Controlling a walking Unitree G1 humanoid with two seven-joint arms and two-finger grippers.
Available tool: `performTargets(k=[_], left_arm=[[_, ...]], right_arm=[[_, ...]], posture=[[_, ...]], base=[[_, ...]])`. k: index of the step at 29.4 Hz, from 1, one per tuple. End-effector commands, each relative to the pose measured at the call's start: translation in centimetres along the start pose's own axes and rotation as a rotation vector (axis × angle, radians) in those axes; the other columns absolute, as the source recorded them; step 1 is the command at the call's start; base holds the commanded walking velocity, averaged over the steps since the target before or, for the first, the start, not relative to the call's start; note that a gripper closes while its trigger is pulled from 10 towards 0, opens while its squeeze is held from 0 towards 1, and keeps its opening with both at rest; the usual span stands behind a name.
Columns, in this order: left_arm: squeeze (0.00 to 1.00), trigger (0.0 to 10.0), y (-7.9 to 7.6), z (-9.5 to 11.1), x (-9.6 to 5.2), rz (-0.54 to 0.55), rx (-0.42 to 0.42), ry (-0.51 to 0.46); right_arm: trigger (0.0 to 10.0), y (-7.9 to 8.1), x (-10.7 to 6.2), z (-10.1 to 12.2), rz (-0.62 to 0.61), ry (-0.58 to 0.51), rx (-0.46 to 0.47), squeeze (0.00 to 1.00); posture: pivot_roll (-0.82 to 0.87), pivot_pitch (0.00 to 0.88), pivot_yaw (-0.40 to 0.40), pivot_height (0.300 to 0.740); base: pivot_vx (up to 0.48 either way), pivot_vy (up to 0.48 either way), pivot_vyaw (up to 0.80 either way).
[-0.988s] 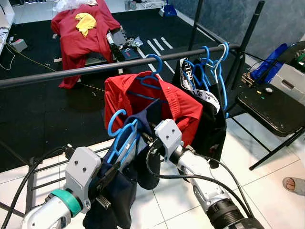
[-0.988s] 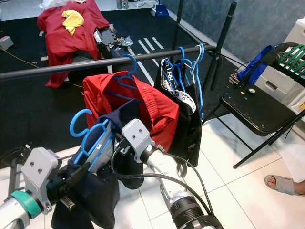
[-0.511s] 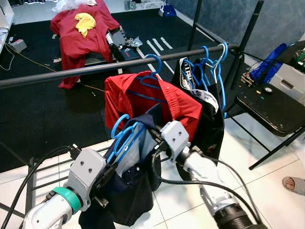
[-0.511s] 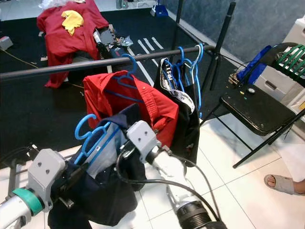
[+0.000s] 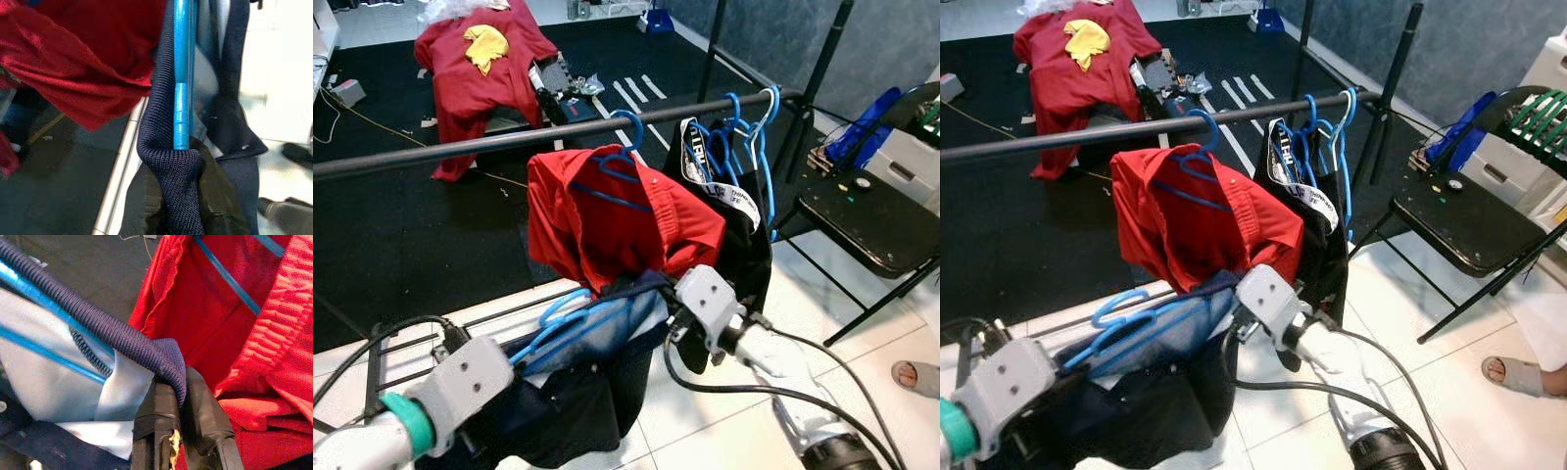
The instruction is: Hang hanger
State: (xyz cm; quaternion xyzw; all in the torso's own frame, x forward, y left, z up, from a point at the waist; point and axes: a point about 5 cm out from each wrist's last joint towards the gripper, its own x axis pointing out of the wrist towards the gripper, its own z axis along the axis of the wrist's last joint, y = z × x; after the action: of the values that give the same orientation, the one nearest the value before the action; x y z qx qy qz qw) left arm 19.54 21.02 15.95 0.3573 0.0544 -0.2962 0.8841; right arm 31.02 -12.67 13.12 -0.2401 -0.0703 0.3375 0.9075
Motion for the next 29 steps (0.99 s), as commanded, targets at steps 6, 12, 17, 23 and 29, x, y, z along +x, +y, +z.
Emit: performTargets(k=[6,12,17,23,29], left_arm=[[0.00,10.0,0.7,-0.6,-0.4,-0.044,0.168,0.047],[0.00,10.0,1.1,1.0,0.4,-0.045,0.342,-0.022],[0.00,10.0,1.1,1.7,0.8,-0.010,0.402,-0.070],[0.00,10.0,-0.4,1.8,1.6,0.014,0.427,-0.084],[0.00,10.0,-0.2,1.5,1.4,0.010,0.468,-0.073]], right_arm=[[0.0,-0.1,-0.9,-1.0,0.059,0.069,0.007,0.00],[0.0,4.0,-3.5,-1.8,0.477,0.161,0.029,0.00],[0.0,4.7,-4.8,-0.5,0.653,0.131,0.109,0.00],[0.0,4.4,-4.9,1.2,0.712,0.067,0.176,0.00],[0.0,4.5,-5.4,0.9,0.748,0.084,0.175,0.00]], posture=[[-0.02,0.111,0.047,0.740],[-0.02,0.115,0.044,0.740],[-0.02,0.114,0.046,0.740],[-0.01,0.113,0.036,0.740],[-0.01,0.115,0.033,0.740]], base=[[0.000,0.000,0.00],[0.000,0.000,0.00],[0.000,0.000,0.00],[0.000,0.000,0.00],[0.000,0.000,0.00]])
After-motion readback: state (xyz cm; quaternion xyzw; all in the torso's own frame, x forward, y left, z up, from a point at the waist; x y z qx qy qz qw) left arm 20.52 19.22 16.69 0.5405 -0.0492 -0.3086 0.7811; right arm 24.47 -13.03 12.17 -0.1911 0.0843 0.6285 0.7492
